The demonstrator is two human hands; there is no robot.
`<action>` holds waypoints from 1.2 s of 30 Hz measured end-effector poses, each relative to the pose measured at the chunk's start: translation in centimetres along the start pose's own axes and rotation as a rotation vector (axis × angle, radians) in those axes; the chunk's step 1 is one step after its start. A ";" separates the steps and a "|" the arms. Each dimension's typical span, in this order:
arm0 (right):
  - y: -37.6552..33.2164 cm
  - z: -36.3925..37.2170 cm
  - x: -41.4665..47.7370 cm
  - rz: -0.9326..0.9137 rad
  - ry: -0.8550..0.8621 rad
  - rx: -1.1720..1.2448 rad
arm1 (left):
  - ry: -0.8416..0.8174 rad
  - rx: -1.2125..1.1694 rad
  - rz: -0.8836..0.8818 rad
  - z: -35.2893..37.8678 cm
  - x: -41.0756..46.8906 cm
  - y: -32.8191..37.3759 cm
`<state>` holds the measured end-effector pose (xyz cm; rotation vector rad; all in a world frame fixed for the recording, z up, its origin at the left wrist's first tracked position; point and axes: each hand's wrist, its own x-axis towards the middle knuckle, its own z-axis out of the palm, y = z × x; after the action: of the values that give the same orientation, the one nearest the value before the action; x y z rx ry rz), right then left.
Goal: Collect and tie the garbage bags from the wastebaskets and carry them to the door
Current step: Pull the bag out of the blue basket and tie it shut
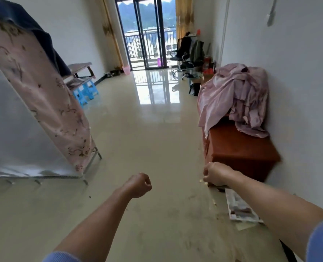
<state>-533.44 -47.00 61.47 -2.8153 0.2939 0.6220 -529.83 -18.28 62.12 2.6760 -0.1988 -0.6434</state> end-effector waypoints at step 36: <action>-14.4 -45.1 92.4 -0.004 0.079 -0.005 | 0.033 -0.068 -0.025 -44.2 91.7 5.5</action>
<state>-430.36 -58.94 63.67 -2.8492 0.3011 0.5125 -428.46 -29.14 63.16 2.6251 -0.1323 -0.6023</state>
